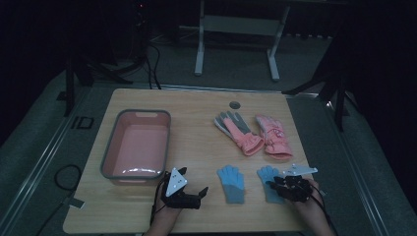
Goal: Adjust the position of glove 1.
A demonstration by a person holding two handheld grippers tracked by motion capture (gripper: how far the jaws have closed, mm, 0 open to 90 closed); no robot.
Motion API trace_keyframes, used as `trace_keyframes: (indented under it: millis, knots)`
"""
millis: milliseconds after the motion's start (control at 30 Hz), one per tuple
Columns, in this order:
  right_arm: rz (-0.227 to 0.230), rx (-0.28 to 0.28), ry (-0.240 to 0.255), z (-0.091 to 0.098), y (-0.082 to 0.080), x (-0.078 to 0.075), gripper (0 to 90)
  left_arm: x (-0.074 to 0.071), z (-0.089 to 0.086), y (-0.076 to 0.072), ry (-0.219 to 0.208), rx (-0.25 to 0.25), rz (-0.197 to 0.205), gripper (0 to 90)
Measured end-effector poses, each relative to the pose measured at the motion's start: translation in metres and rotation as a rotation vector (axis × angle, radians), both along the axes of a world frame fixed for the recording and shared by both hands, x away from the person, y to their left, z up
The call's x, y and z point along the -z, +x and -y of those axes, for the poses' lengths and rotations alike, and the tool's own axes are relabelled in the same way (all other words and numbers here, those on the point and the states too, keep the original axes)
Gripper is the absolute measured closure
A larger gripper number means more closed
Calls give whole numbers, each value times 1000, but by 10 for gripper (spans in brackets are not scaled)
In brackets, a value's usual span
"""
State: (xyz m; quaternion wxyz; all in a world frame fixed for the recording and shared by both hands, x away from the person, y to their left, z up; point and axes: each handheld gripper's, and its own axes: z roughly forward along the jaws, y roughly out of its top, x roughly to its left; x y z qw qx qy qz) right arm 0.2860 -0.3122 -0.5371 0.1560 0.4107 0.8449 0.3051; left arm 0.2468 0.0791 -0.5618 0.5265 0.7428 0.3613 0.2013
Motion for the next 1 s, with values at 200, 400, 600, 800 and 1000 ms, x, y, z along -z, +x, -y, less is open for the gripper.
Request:
trace_keyframes:
  millis: [200,400,600,800,1000]
  knots:
    - [42,8,-16,-4,-7,7,777,0,0,0,3,-1,0,1]
    - [44,45,-7,-6,-9,8,844,0,0,0,6,0,0,1]
    - [28,100,22,-7,-10,7,864,0,0,0,3,-1,0,1]
    - [66,127,63,-9,-13,-22,867,0,0,0,3,-1,-1,1]
    - [125,109,90,-22,-13,-60,867,0,0,0,2,-1,-1,1]
